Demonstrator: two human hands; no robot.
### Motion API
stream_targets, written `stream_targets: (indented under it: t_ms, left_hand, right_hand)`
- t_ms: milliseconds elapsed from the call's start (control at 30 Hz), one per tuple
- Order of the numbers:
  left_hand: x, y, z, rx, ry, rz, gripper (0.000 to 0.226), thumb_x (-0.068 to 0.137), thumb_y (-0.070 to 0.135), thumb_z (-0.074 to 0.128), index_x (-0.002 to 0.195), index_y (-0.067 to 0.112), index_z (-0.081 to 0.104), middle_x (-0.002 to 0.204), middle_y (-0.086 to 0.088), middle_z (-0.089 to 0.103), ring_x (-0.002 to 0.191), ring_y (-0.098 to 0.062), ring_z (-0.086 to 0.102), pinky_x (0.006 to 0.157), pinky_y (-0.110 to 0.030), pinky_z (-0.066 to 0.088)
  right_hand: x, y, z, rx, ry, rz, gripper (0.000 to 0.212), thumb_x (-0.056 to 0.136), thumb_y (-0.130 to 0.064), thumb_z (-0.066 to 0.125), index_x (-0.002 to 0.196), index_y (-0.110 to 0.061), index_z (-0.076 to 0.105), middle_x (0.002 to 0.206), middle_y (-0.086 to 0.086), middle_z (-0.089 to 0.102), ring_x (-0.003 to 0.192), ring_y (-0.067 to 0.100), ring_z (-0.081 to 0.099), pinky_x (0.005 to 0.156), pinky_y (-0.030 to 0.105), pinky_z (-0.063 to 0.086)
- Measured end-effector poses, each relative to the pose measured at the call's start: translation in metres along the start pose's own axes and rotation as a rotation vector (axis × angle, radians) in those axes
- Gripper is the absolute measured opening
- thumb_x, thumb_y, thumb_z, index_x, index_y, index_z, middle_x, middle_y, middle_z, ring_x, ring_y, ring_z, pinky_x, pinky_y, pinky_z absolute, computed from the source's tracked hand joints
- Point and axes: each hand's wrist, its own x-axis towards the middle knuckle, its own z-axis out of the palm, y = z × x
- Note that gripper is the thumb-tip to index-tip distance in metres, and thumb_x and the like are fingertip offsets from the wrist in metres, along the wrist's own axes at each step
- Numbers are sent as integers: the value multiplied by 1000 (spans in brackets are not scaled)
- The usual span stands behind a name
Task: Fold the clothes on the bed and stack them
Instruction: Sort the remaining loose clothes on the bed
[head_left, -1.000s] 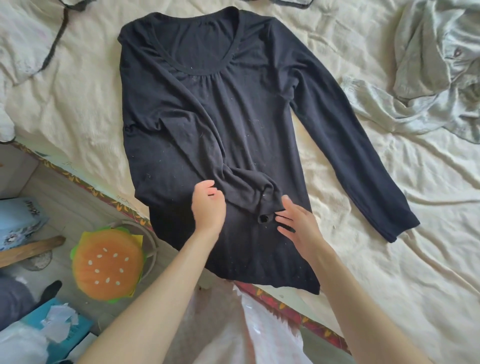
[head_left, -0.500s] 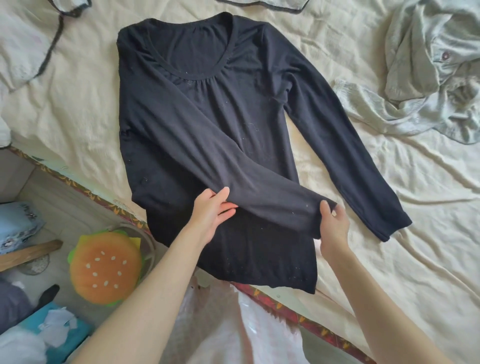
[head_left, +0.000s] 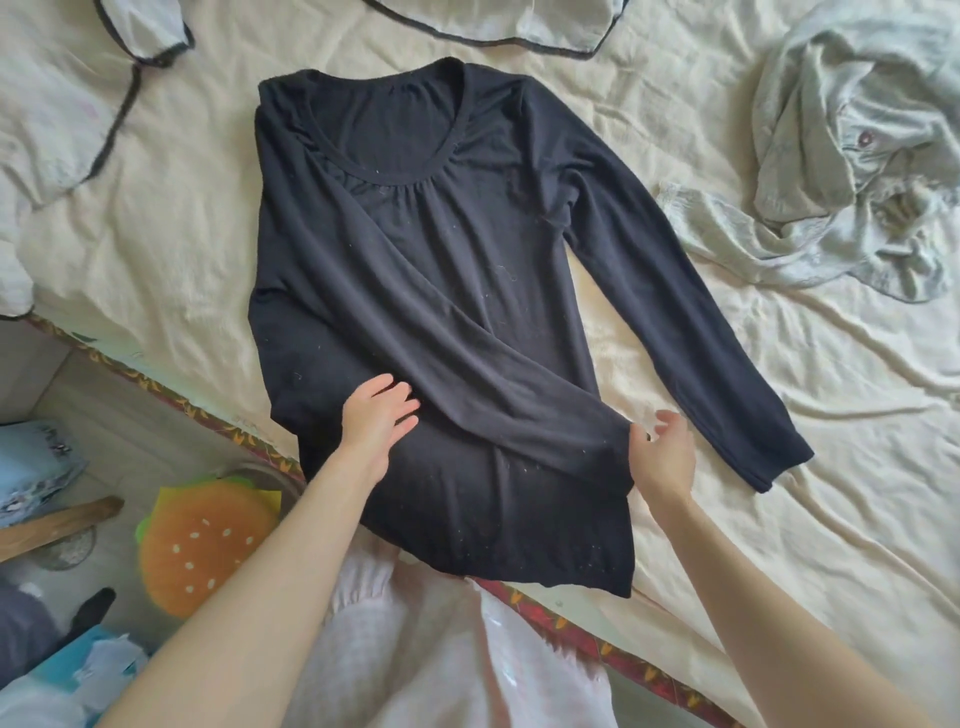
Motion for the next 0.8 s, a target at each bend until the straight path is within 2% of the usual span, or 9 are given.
stream_targets:
  t_ms: [33, 100, 233, 333, 467, 567, 633, 733, 800]
  left_hand:
    - [6, 8, -8, 26, 59, 45, 43, 95, 7, 54, 137, 7, 45, 120, -12, 59, 100, -20, 63, 77, -29, 53]
    - [17, 25, -25, 75, 167, 128, 36, 94, 6, 55, 130, 9, 52, 117, -11, 61, 94, -16, 63, 71, -25, 53]
    - [38, 56, -61, 303, 347, 305, 22, 95, 9, 52, 115, 11, 61, 117, -8, 63, 95, -17, 58, 84, -30, 51]
    - [54, 75, -83, 507, 426, 467, 19, 97, 14, 50, 111, 17, 61, 115, -3, 60, 92, -12, 54, 79, -21, 44]
    - [77, 95, -97, 591, 385, 575, 21, 96, 25, 53, 116, 18, 58, 118, -3, 56, 84, -3, 51, 77, -16, 41]
    - [86, 99, -99, 682, 276, 613, 35, 91, 41, 58, 120, 21, 55, 117, 1, 55, 98, -12, 54, 85, -29, 49]
    - [91, 101, -99, 829, 265, 633, 35, 89, 48, 56, 114, 23, 57, 112, 5, 55, 101, -16, 54, 84, -33, 50]
    - [103, 111, -107, 815, 281, 576, 15, 92, 37, 54, 91, 23, 58, 90, 7, 57, 86, -17, 58, 62, -19, 41]
    - [111, 116, -119, 710, 186, 532, 10, 93, 26, 56, 89, 20, 62, 81, 9, 58, 79, -12, 58, 62, -14, 38]
  right_hand:
    - [-2, -11, 3, -84, 27, -86, 39, 96, -21, 47, 133, -11, 45, 137, 10, 47, 117, 27, 50, 99, 44, 43]
    - [-8, -36, 9, -210, 53, -226, 37, 96, -24, 46, 131, -11, 49, 137, 11, 48, 123, 29, 46, 103, 44, 35]
    - [-19, -99, 34, -228, -63, -446, 34, 98, -24, 44, 129, -11, 49, 132, 9, 50, 119, 27, 47, 102, 42, 36]
    - [-26, -153, 63, -241, -141, -606, 32, 98, -24, 45, 126, -10, 50, 122, 7, 55, 115, 26, 48, 99, 41, 38]
    - [-34, -236, 107, -243, -258, -755, 30, 97, -26, 46, 122, -12, 54, 107, 0, 59, 108, 22, 53, 93, 36, 41]
    - [-38, -302, 142, -266, -296, -847, 33, 97, -29, 46, 125, -12, 55, 114, 4, 60, 110, 22, 53, 92, 29, 39]
    - [-43, -342, 161, -247, -277, -895, 37, 98, -30, 46, 129, -12, 53, 117, 6, 59, 112, 21, 51, 88, 26, 36]
    - [-48, -386, 188, -327, -256, -964, 41, 98, -31, 46, 133, -10, 48, 125, 9, 53, 118, 25, 46, 97, 34, 39]
    - [-48, -405, 203, -402, -287, -938, 33, 98, -35, 46, 121, -12, 55, 110, 5, 54, 111, 26, 48, 93, 38, 41]
